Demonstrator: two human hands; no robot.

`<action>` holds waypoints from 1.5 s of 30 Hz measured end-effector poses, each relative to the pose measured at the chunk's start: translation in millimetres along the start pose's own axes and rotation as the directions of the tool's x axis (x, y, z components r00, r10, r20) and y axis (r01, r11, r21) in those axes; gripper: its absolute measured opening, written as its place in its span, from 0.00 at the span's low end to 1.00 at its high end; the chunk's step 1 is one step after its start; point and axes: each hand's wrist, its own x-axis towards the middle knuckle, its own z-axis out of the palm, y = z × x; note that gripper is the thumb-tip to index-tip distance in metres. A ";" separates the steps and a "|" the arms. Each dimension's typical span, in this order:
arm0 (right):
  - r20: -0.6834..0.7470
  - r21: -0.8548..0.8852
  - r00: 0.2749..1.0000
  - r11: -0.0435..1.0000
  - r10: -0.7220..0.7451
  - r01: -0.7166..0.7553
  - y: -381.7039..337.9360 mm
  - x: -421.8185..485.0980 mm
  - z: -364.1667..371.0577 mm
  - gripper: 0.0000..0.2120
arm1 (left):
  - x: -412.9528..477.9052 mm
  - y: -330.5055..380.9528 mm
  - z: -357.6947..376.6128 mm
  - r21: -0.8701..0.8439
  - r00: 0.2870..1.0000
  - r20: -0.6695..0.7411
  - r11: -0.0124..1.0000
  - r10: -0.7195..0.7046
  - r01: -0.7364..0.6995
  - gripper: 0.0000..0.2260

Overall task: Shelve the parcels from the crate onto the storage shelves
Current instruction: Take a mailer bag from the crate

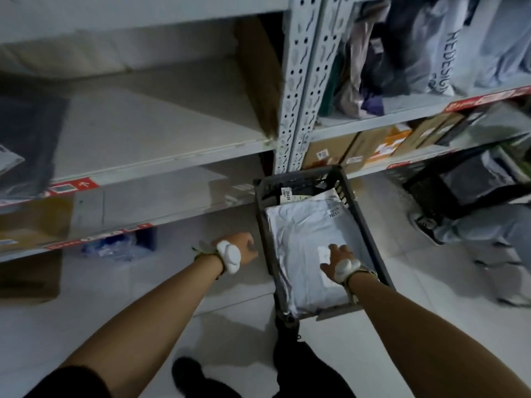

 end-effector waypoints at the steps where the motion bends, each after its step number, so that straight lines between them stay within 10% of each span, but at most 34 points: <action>1: 0.033 0.016 0.999 0.999 0.033 -0.033 18.7 13.5 3.9 0.35 | 16.1 14.0 7.2 -0.020 1.000 0.019 1.000 -0.023 0.023 0.09; 10: 0.116 0.220 0.993 0.975 -0.032 0.006 38.0 96.2 32.8 0.34 | 162.3 24.7 46.9 -0.059 0.972 0.000 0.970 -0.234 0.234 0.33; 19: 0.100 0.286 0.993 0.958 -0.058 0.027 40.4 113.8 63.0 0.32 | 210.5 48.3 37.8 -0.032 0.903 -0.143 0.914 -0.404 0.404 0.35; 30: 0.073 0.344 0.997 0.939 -0.039 0.011 43.0 94.7 48.3 0.35 | 180.4 53.4 31.4 -0.193 0.956 -0.184 0.962 -0.227 0.192 0.08; 33: 0.088 0.389 0.996 0.920 0.025 -0.057 43.1 83.1 43.7 0.33 | 156.7 56.3 43.1 -0.552 0.936 -0.232 0.828 -0.264 0.096 0.09; 38: 0.117 0.486 0.981 0.853 0.154 -0.192 41.7 51.1 40.5 0.28 | 108.1 96.3 29.2 -0.953 0.813 -0.244 0.286 -0.529 -0.100 0.07; 45: 0.229 0.545 0.950 0.781 0.212 -0.306 15.3 -4.6 32.5 0.31 | 26.3 171.4 -36.6 -0.893 0.839 -0.444 0.235 -0.314 -0.384 0.08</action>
